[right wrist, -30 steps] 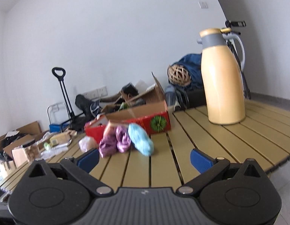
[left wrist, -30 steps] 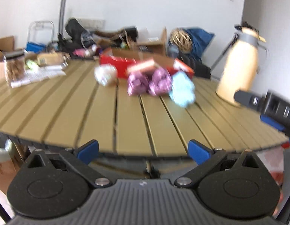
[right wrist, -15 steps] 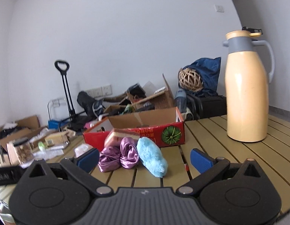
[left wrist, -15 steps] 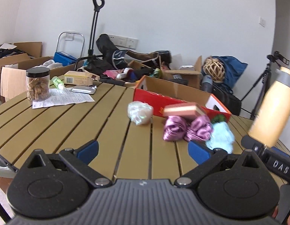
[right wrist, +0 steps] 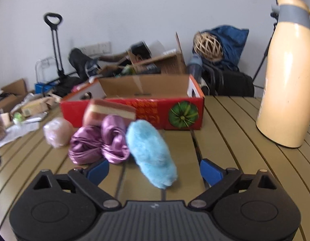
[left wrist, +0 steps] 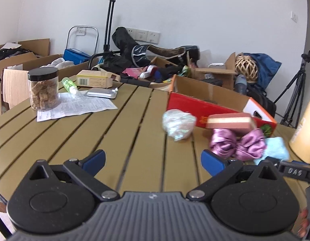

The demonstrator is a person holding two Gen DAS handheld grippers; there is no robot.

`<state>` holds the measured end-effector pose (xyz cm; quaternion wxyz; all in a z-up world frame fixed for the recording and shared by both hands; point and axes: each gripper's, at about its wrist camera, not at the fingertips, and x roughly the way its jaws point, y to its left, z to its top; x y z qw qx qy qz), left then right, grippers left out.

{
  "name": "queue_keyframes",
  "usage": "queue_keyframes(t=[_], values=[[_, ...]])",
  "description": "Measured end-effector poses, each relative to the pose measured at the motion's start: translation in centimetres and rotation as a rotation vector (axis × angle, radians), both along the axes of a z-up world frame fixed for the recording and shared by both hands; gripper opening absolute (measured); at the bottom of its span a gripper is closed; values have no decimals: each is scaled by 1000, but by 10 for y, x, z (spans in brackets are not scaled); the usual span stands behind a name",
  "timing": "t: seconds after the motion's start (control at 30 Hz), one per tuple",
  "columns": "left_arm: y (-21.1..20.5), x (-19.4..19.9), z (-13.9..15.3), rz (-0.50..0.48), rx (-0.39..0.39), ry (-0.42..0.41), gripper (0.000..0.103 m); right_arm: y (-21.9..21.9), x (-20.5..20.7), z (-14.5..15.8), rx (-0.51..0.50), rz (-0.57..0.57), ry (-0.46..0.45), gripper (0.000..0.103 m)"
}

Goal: Collect trash
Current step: 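Grasp the light blue fluffy plush with the right gripper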

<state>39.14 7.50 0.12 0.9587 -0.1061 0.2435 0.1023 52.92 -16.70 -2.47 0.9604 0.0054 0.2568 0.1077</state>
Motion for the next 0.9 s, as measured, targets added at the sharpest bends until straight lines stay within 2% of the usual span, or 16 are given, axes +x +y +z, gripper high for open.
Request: queue_keyframes(t=[0.17,0.2,0.37,0.43,0.5,0.67,0.9], values=[[8,10,-6,0,-8,17,103,2,16,-4,-34,-19,29,94],[8,12,-9,-4,-11,27,103,3,19,-6,-34,-25,39,91],[4,11,-16,-25,10,43,103,6,27,-10,15,30,60,68],[2,10,-17,-29,14,48,103,8,26,-10,15,32,62,39],[0,10,-19,-34,9,53,103,7,25,-9,19,22,54,36],[-4,7,-19,-52,7,49,103,0,18,-8,72,43,41,34],[-12,6,-20,-86,-20,58,103,-8,-3,-4,118,4,-5,33]])
